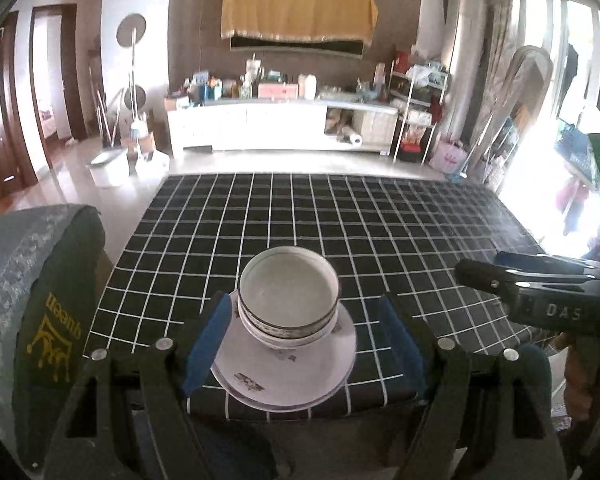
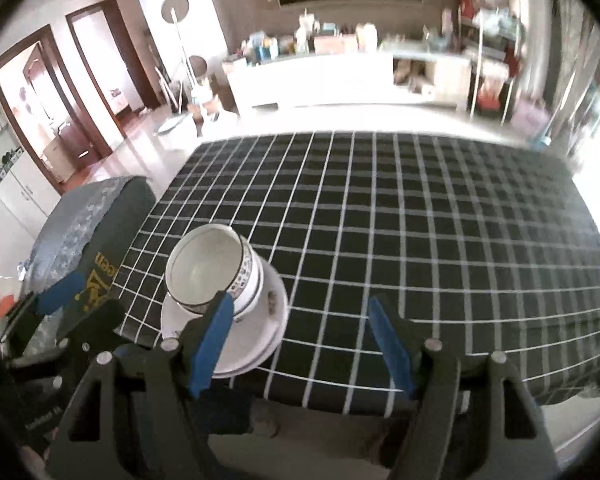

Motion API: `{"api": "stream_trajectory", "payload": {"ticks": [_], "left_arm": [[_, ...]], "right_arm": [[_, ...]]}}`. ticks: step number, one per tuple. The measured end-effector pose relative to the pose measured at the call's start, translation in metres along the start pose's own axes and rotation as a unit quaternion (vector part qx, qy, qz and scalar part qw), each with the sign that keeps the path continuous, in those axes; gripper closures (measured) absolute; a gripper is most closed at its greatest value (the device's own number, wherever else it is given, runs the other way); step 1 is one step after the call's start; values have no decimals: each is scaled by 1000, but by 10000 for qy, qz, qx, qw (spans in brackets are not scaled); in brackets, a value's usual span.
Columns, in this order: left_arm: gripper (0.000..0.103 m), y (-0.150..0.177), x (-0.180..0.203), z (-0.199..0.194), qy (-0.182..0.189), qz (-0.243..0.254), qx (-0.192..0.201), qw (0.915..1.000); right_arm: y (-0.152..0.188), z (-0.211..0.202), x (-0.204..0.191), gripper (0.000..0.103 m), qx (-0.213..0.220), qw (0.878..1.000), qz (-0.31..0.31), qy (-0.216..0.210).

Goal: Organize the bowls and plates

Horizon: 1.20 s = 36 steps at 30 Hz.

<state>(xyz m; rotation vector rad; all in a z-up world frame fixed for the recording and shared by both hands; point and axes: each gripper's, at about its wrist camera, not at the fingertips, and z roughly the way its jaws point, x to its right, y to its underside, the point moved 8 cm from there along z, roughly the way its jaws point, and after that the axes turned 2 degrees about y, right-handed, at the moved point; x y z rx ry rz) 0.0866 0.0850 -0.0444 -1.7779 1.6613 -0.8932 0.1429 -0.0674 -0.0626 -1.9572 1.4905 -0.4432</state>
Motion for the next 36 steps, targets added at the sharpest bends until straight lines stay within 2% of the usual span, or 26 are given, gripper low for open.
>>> {"api": "stream_trajectory", "payload": {"ticks": [3,7,12,13,14,16,22,36], "left_arm": [[29,0,3,-14,12,10,276,9996],[25,5,7,-23,41,87,384,9992],[16,16,17,-35,-4,213,558,9982],[13,17,18,-36,-7,247,608,9978],[6,20,20,-37,3,288,662,9974],[0,24,24,-39,-24,359,753,9965],[0,39,35,-38,-120,533,709,9960],[0,45,36,-41,-99,494,675,9964]], "right_arm": [[3,-21,4,21,382,9990,-116,209],[16,-40,6,15,693,9963,-301,415],[27,-61,12,11,1171,9889,-356,843],[30,-62,13,6,1237,9873,-370,927],[33,-62,13,1,1254,9865,-388,981],[41,-61,10,0,1214,9861,-462,1036],[63,-65,12,0,1196,9861,-437,1065],[64,-72,15,0,1251,9867,-374,969]]}}
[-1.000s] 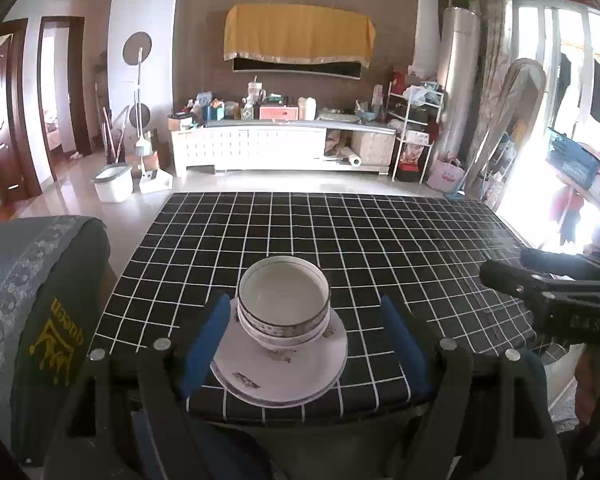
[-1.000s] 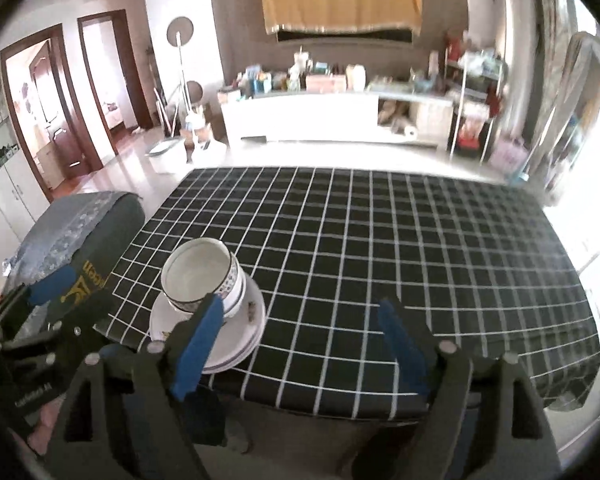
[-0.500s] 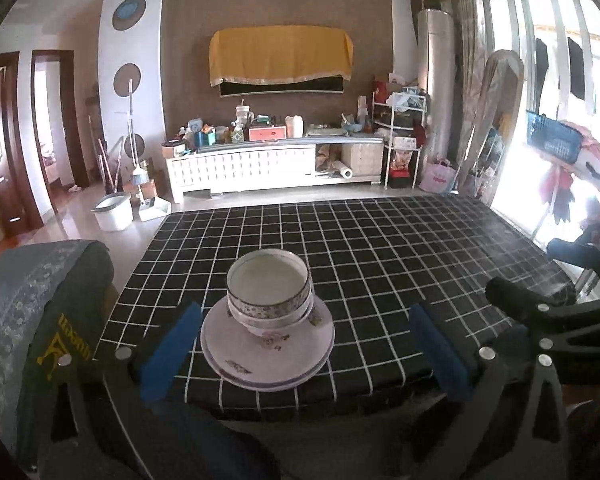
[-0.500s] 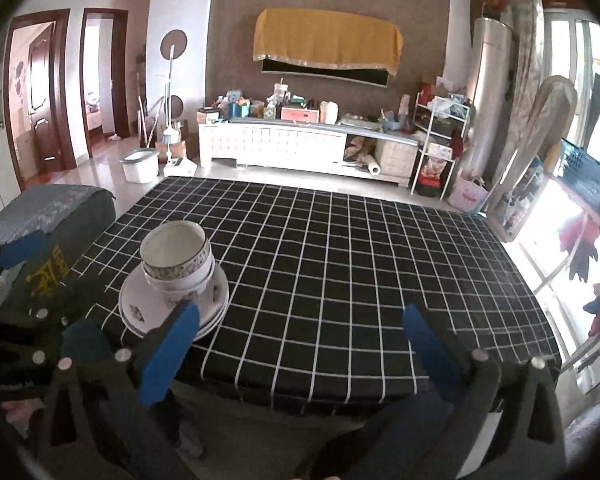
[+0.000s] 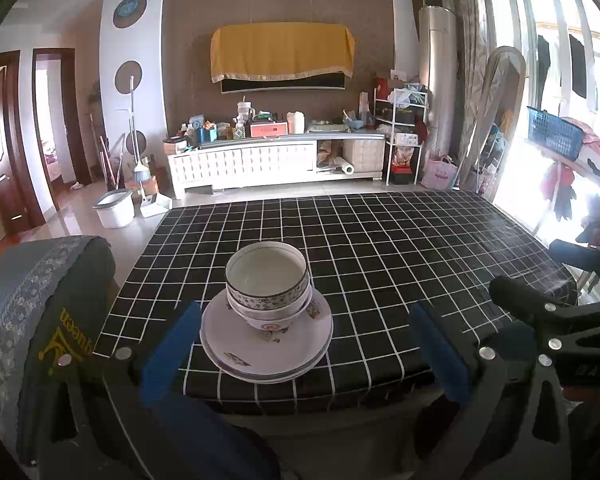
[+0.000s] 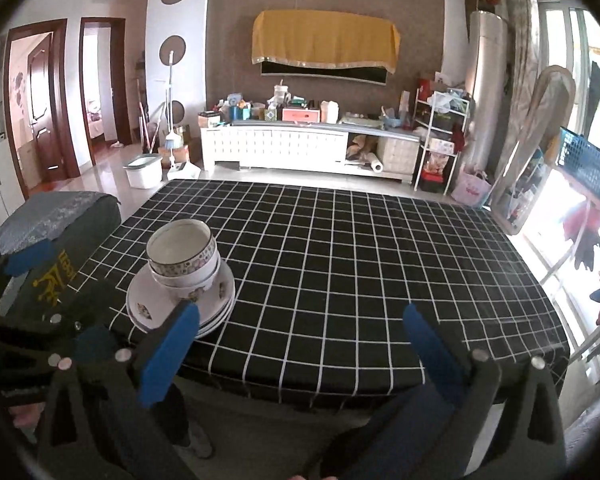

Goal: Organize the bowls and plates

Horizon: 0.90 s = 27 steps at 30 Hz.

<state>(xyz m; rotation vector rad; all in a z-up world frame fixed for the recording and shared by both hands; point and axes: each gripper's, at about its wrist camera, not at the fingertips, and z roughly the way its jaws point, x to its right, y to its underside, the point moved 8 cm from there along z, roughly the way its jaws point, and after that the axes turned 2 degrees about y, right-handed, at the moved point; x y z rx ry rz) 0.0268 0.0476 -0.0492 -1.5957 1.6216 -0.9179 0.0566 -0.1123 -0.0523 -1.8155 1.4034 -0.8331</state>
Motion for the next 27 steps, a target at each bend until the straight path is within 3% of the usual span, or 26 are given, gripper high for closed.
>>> {"api": "stream_trajectory", "payload": {"ticks": [27], "left_arm": [[0,1,0,-2,3,1,-32,10000]], "right_arm": [[9,0,0,0,-52,10000,38,-44]]}}
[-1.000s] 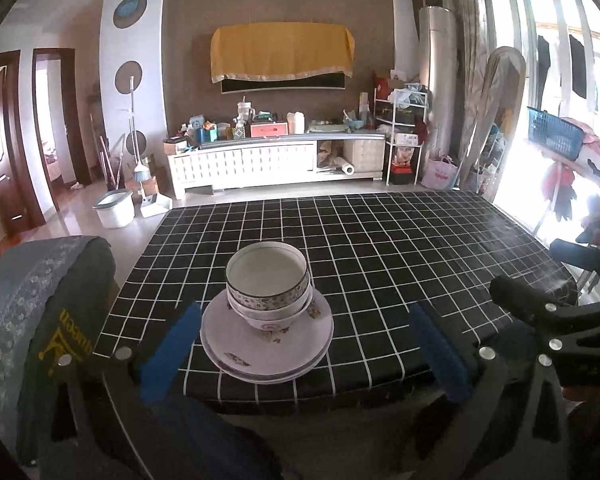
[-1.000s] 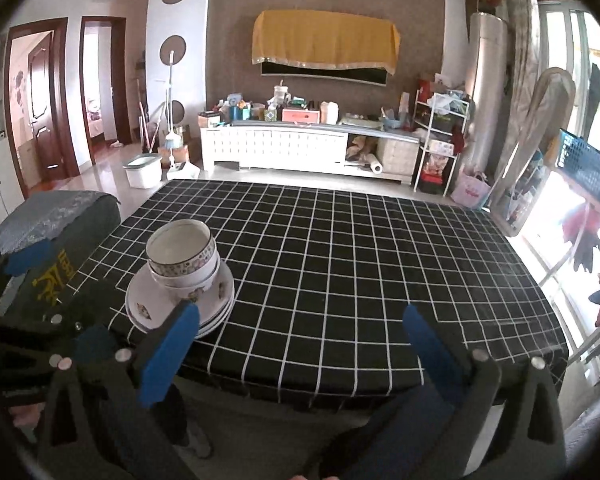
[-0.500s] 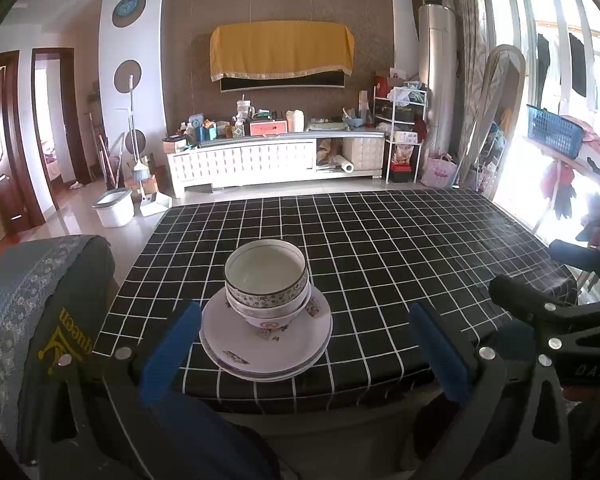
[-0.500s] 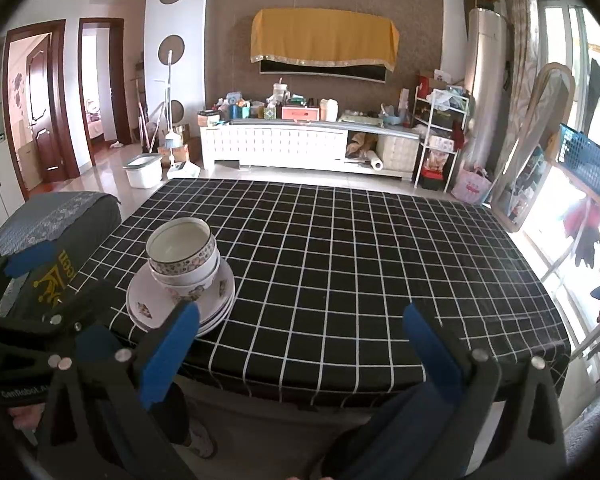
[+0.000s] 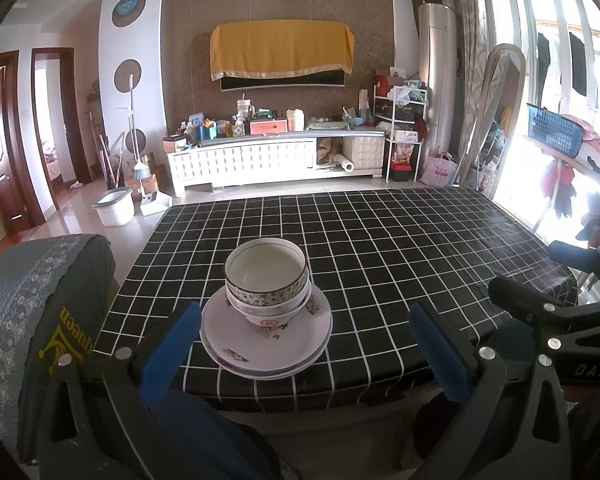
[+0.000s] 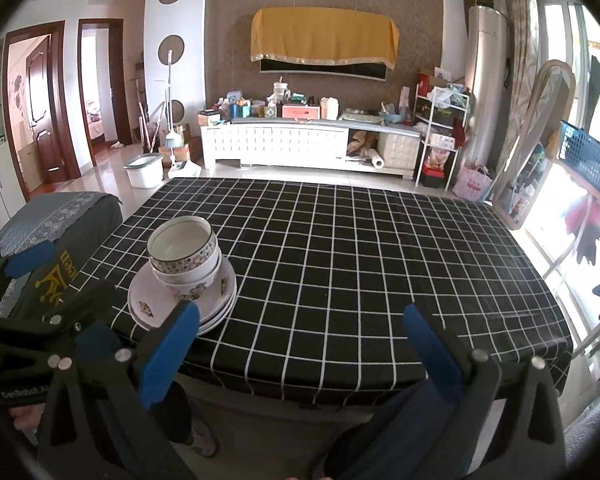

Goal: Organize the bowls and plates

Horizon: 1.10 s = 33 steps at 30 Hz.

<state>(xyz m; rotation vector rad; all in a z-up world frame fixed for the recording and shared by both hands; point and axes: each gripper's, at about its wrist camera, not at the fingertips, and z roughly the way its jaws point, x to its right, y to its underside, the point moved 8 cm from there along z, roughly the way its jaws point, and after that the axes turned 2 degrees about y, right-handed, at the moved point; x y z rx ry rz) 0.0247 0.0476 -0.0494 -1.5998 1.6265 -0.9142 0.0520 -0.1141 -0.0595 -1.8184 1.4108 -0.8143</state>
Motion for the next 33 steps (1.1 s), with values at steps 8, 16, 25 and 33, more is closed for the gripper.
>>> {"api": "stream_trajectory", "payload": {"ticks": [8,16,25,33], "left_arm": [[0,2,-2,0,8,-19,-2,10000],[0,2,-2,-1,19,-38,-33,10000],[0,4,-1,-1,22,-35,-47,10000],[0,7,-2,-3,39,4,-64,10000]], "right_arm": [[1,-1,-1,0,-8,10000,7,-2],[1,-1,-1,0,-10,10000,2,-9],[2,-1,-1,0,-27,10000,4,-5],[7,-3,1,0,-53,10000,4,-9]]}}
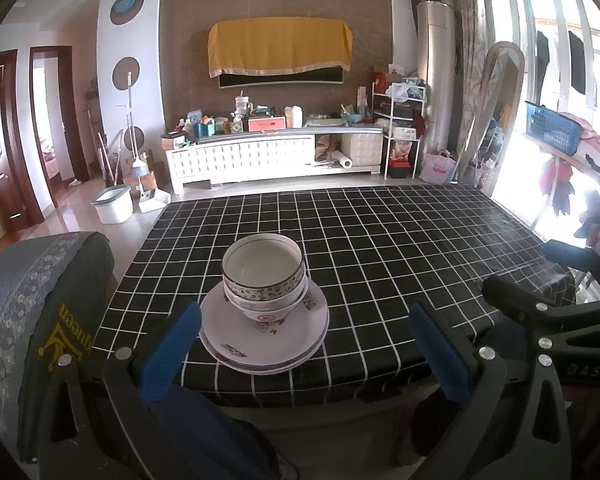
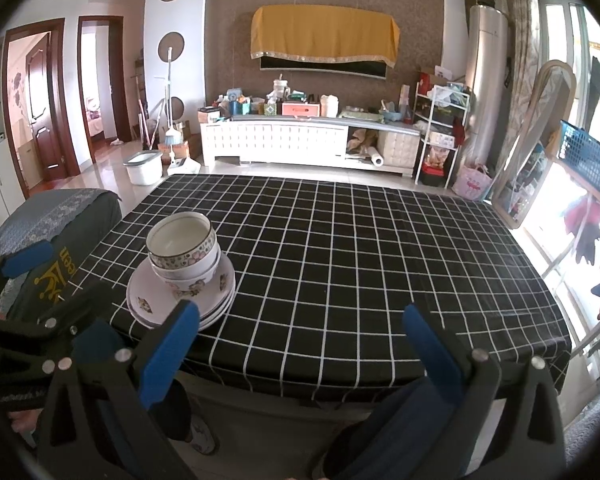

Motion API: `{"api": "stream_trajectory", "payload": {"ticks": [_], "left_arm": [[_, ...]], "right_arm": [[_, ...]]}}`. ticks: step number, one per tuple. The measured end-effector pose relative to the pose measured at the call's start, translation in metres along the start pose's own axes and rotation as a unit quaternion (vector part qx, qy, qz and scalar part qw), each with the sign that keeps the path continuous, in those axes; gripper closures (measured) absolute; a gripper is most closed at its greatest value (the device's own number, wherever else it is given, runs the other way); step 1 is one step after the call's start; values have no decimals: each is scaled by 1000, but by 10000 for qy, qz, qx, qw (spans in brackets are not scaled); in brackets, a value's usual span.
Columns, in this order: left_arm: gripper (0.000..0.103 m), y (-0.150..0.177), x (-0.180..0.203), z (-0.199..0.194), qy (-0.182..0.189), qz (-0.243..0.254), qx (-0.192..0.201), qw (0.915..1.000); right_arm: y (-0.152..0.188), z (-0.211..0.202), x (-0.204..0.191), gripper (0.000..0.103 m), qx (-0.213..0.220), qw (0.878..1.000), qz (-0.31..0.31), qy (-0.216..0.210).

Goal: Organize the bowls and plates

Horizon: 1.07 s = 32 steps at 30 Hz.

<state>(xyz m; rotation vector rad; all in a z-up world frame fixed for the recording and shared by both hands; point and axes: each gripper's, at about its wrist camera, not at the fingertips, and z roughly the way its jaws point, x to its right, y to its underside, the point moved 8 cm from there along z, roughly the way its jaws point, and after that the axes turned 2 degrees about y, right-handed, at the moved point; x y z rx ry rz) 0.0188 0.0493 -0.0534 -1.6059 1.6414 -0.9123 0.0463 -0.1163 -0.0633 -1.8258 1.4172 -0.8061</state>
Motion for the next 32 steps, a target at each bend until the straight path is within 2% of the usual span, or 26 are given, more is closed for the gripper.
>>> {"api": "stream_trajectory", "payload": {"ticks": [32], "left_arm": [[0,-1,-2,0,-60,-52,-53,10000]], "right_arm": [[-2,-1,2,0,-19,10000,0,-57]]}}
